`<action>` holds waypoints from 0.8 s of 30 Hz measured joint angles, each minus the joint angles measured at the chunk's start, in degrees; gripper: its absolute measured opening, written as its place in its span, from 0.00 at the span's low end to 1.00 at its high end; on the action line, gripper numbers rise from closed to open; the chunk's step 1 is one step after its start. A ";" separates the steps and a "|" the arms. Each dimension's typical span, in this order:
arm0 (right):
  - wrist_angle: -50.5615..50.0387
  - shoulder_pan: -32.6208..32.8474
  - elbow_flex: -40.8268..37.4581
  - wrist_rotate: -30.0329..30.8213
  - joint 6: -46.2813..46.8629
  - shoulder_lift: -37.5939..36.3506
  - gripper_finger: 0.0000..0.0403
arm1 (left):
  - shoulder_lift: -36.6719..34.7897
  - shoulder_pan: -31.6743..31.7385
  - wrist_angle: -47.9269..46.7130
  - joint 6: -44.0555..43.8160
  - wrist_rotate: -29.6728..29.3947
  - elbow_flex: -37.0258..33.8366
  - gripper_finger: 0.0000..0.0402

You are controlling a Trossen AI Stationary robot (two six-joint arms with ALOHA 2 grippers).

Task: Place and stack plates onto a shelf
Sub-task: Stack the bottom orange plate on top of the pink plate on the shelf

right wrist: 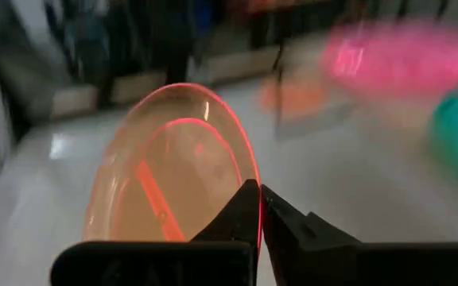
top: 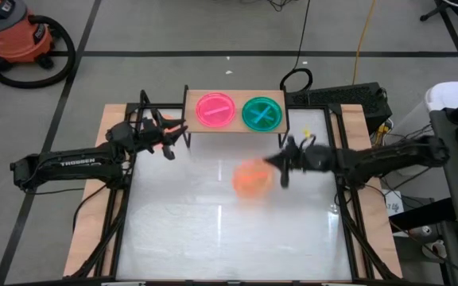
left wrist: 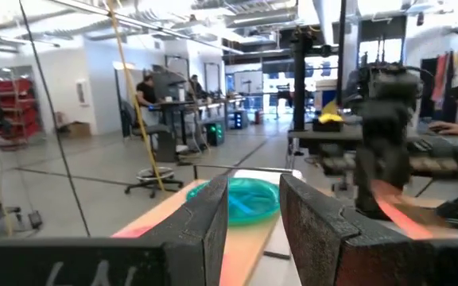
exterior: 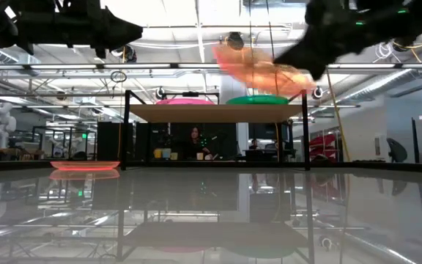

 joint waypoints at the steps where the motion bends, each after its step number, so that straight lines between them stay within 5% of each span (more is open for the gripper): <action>1: 4.41 -2.81 0.08 -1.30 -1.69 0.33 0.00 | 0.00 0.00 0.12 0.56 -0.33 0.00 0.30; 9: 11.78 -23.98 12.10 -13.49 -5.40 9.76 0.00 | 0.00 1.15 3.73 6.49 -4.55 0.00 0.30; 14: 10.70 -29.84 24.33 -19.61 -7.14 21.39 0.00 | 0.00 3.37 5.30 6.23 -4.66 0.00 0.30; 24: 10.45 -36.96 42.28 -22.45 -3.48 42.73 0.00 | 0.00 4.96 5.12 5.09 -4.63 0.00 0.30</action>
